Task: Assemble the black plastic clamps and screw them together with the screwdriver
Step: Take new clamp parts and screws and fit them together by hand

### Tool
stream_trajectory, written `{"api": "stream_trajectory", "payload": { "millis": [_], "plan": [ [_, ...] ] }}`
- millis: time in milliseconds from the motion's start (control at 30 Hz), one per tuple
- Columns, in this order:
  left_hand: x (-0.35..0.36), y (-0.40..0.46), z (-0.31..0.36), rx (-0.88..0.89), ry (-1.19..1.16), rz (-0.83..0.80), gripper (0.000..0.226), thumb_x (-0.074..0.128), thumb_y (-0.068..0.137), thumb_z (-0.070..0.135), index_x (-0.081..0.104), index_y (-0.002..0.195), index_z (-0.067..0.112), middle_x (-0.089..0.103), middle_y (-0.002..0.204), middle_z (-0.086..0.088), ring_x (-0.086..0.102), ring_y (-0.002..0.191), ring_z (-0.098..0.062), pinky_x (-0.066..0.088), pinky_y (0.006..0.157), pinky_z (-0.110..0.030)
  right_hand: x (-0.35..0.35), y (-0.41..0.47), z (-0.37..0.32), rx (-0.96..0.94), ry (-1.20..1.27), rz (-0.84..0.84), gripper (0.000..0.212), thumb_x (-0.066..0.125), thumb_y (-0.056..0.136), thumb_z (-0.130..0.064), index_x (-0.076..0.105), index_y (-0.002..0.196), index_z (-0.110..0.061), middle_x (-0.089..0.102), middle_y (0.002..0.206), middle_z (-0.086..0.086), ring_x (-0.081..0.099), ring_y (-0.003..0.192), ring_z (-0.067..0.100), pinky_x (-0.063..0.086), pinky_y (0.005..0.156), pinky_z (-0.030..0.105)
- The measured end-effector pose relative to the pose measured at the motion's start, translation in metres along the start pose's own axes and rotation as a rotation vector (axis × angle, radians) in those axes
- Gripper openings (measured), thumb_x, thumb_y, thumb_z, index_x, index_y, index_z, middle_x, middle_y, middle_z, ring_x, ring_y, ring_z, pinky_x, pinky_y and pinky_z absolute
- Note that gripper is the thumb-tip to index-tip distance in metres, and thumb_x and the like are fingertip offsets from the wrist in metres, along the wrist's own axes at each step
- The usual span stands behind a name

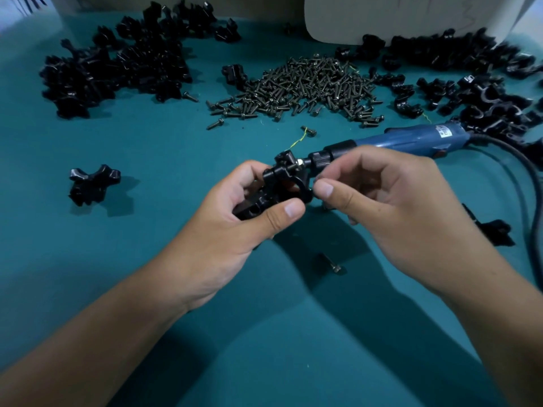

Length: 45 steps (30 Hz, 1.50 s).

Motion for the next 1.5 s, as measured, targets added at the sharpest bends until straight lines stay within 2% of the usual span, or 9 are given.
{"api": "stream_trajectory", "payload": {
  "millis": [167,333,533,700,867,1000,1133,1333,1500],
  "plan": [
    [-0.001,0.000,0.005,0.032,-0.009,0.024,0.039,0.080,0.076,0.024,0.057,0.100,0.004,0.058,0.086,-0.010,0.049,0.072,-0.012,0.043,0.066,-0.020,0.003,0.001,-0.001,-0.038,0.214,-0.012,0.009,0.078,0.076,-0.029,0.073,0.082,-0.025,0.073,0.074,-0.010,0.064,0.066,0.000,0.050,0.063,0.013],
    [-0.001,-0.001,0.007,0.042,0.003,0.035,0.024,0.077,0.077,0.014,0.062,0.096,0.013,0.064,0.085,-0.001,0.055,0.074,-0.009,0.046,0.069,-0.018,0.002,0.000,-0.001,-0.070,0.230,0.031,0.009,0.080,0.076,-0.023,0.074,0.083,-0.024,0.076,0.079,-0.010,0.068,0.069,0.001,0.052,0.068,0.014],
    [0.000,-0.002,0.014,0.064,0.086,0.034,0.029,0.080,0.074,0.011,0.059,0.093,0.016,0.064,0.076,0.015,0.053,0.069,-0.001,0.044,0.064,-0.011,0.002,-0.001,-0.005,-0.102,0.235,0.021,0.015,0.081,0.074,-0.019,0.074,0.084,-0.027,0.077,0.085,-0.007,0.073,0.077,0.006,0.055,0.075,0.016],
    [0.001,-0.003,0.018,0.062,0.074,0.047,0.030,0.079,0.070,0.016,0.058,0.092,0.015,0.064,0.072,0.016,0.055,0.066,0.000,0.043,0.061,-0.009,0.004,0.000,-0.007,-0.091,0.275,0.022,0.020,0.081,0.073,-0.014,0.072,0.089,-0.021,0.078,0.089,-0.004,0.074,0.080,0.008,0.056,0.078,0.016],
    [0.002,-0.003,0.023,0.095,0.154,0.046,0.028,0.078,0.078,0.010,0.056,0.094,0.015,0.065,0.077,0.018,0.058,0.072,0.002,0.043,0.068,-0.009,0.007,0.002,0.005,0.032,0.361,0.035,0.031,0.083,0.062,-0.030,0.072,0.090,-0.024,0.077,0.095,-0.003,0.073,0.079,0.010,0.056,0.078,0.018],
    [0.003,-0.003,0.023,0.114,0.210,0.027,0.028,0.075,0.083,0.003,0.053,0.096,0.014,0.064,0.073,0.025,0.056,0.066,0.010,0.041,0.065,-0.004,0.011,0.002,0.011,0.105,0.203,-0.026,0.028,0.071,0.074,-0.048,0.074,0.085,-0.023,0.073,0.077,-0.003,0.068,0.071,0.006,0.054,0.059,0.019],
    [0.006,-0.004,0.021,0.106,0.234,0.006,0.027,0.074,0.086,0.003,0.053,0.098,0.013,0.063,0.073,0.028,0.056,0.063,0.011,0.040,0.063,-0.003,0.012,0.002,0.010,0.082,0.200,-0.023,0.022,0.072,0.073,-0.046,0.073,0.080,-0.024,0.073,0.073,-0.005,0.067,0.068,0.004,0.052,0.054,0.018],
    [0.007,-0.004,0.022,0.092,0.195,0.019,0.026,0.073,0.086,0.003,0.052,0.093,0.015,0.060,0.064,0.026,0.053,0.056,0.009,0.039,0.057,-0.003,0.009,0.002,0.009,0.060,0.392,0.024,0.029,0.084,0.060,-0.026,0.074,0.087,-0.023,0.078,0.085,0.000,0.072,0.078,0.007,0.056,0.071,0.015],
    [0.008,-0.004,0.023,0.091,0.164,0.010,0.024,0.072,0.084,0.004,0.051,0.092,0.013,0.060,0.064,0.024,0.052,0.056,0.009,0.039,0.056,-0.003,0.012,0.001,0.010,0.090,0.416,-0.005,0.041,0.085,0.058,-0.027,0.071,0.097,-0.022,0.077,0.093,-0.002,0.074,0.084,0.011,0.056,0.080,0.017]
  ]
}}
Point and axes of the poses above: each hand's wrist, its own y-axis towards the middle knuckle, its own x-axis out of the palm, z = x × y, the point moved 9 cm from there along y, towards the middle knuckle
